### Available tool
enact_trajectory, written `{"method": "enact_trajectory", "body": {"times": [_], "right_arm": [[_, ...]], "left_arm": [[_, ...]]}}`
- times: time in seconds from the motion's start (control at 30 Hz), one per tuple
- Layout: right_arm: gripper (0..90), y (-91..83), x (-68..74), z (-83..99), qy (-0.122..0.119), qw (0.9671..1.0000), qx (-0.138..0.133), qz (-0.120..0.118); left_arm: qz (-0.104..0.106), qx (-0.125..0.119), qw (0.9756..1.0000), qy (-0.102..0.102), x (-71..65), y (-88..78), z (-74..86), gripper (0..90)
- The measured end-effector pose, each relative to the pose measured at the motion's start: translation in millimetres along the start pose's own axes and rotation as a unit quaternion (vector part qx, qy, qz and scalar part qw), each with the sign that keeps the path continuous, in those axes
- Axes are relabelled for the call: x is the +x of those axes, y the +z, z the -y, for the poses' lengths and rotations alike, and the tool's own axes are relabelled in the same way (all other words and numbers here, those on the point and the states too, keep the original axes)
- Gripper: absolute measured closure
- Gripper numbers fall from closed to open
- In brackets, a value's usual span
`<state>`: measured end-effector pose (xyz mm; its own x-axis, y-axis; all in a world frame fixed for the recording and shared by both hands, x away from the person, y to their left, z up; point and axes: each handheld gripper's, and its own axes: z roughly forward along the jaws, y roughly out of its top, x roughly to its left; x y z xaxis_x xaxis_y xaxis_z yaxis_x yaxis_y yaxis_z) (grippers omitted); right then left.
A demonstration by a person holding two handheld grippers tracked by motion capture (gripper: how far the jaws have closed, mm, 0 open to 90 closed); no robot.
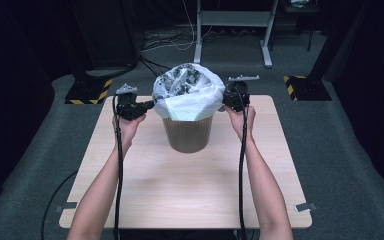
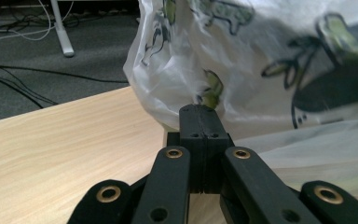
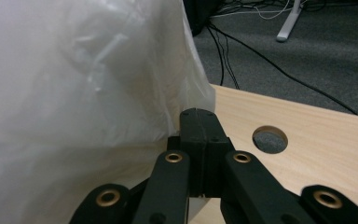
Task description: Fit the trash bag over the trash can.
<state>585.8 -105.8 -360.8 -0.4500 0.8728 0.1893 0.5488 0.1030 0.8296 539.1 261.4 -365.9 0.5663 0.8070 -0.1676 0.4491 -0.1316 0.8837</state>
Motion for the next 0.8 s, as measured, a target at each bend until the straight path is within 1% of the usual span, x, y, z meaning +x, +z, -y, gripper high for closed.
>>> {"method": "enact_trajectory", "body": {"times": [0.07,0.17,0.2,0.23,0.3,0.37,0.4,0.43,0.5,0.57,0.63,0.7,0.73,0.8], "right_arm": [[90.0,3.0,-2.6,3.3,-0.002,1.0,0.006,0.005],[90.0,8.8,-7.5,6.4,-0.005,0.9995,0.02,0.022],[90.0,10.7,-9.3,7.1,-0.007,0.9993,0.024,0.029],[90.0,12.5,-11.3,7.7,-0.005,0.9991,0.027,0.031],[90.0,15.4,-14.0,9.0,-0.003,0.9989,0.032,0.035],[90.0,17.6,-15.8,10.9,0.0,0.9987,0.038,0.034],[90.0,18.4,-16.4,12.4,-0.002,0.9987,0.04,0.031],[90.0,18.6,-16.3,14.3,-0.002,0.9988,0.041,0.026],[90.0,16.1,-14.4,18.2,-0.007,0.9992,0.036,0.018],[90.0,11.2,-12.2,22.3,-0.01,0.9996,0.026,0.007],[90.0,4.9,-8.9,25.6,-0.015,0.9998,0.015,-0.004],[90.0,-1.3,-4.2,28.7,-0.027,0.9996,0.004,-0.01],[90.0,-2.7,-2.2,30.3,-0.036,0.9993,0.005,-0.009],[90.0,-1.4,-0.4,33.3,-0.057,0.9983,0.013,0.007]], "left_arm": [[0.001,-0.003,1.0,0.004,-2.2,-2.4,4.3,90.0],[-0.004,-0.008,0.9998,0.017,-6.3,-6.1,8.9,90.0],[-0.008,-0.009,0.9997,0.022,-7.6,-6.9,10.0,90.0],[-0.014,-0.009,0.9994,0.029,-8.5,-7.5,10.9,90.0],[-0.021,-0.009,0.9991,0.034,-9.3,-8.3,11.7,90.0],[-0.036,-0.002,0.9981,0.051,-10.2,-7.2,11.6,90.0],[-0.04,0.001,0.9976,0.056,-10.1,-6.5,11.9,90.0],[-0.042,0.004,0.9975,0.058,-9.5,-5.9,12.4,90.0],[-0.045,0.011,0.997,0.062,-8.2,-4.7,14.1,90.0],[-0.054,0.018,0.996,0.07,-6.5,-2.9,16.5,90.0],[-0.058,0.022,0.9958,0.067,-2.8,-1.2,18.8,90.0],[-0.064,0.023,0.9954,0.068,0.6,0.2,21.0,90.0],[-0.065,0.024,0.9954,0.067,2.0,1.0,22.0,90.0],[-0.057,0.021,0.9961,0.065,3.5,2.2,24.2,90.0]]}}
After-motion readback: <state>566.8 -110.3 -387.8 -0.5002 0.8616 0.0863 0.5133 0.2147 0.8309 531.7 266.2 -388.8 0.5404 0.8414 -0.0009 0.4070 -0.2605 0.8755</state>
